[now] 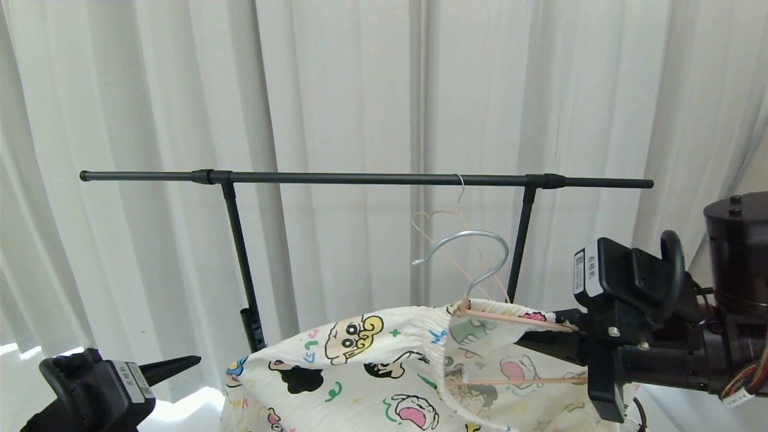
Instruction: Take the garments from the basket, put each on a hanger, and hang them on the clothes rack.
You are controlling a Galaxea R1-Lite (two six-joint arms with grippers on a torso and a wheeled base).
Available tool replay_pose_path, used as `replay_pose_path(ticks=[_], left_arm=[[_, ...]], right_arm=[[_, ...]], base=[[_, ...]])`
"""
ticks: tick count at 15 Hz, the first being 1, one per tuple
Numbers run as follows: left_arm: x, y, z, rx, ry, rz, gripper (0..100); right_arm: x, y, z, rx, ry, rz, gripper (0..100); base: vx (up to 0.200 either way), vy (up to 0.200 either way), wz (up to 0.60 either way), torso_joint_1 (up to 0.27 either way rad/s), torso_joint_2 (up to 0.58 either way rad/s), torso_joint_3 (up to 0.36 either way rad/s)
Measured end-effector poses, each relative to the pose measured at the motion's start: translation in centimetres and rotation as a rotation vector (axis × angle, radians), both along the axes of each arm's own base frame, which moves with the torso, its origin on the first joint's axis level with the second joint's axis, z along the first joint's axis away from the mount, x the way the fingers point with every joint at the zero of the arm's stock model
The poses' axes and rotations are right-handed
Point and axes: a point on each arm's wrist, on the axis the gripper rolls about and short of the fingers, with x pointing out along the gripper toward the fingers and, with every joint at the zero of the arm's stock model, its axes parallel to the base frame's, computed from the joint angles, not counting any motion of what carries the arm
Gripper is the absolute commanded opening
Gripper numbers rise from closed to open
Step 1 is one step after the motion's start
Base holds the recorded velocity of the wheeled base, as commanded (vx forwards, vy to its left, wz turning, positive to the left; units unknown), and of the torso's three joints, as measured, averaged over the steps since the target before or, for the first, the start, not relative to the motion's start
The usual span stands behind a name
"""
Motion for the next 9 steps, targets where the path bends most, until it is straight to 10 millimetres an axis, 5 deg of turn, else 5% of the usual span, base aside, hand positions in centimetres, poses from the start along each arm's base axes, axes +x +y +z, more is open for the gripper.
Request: replay_pose_path(ticks=[1,2,9], left_arm=[[0.2,-0.1,-0.1,-0.003,0.012,-0.012,100],[0.3,-0.1,-0.2,-0.002,0.026,-0.017,0],[1.3,0.3,-0.8,0.012,0.082,0.052,0]], right_arm=[[-0.1,-0.1,0.2,0.007,-0.007,0.001,0],[-0.3,-0.2,0.4,0.014,-0.013,0.002,0],[-1.1,-0.9,1.3,0.047,-0.042,0.011,0]], base=[[0.0,0.0,0.0,0.0,0.0,0.0],[0.0,0.0,0.0,0.0,0.0,0.0],[0.0,0.0,0.0,0.0,0.0,0.0]])
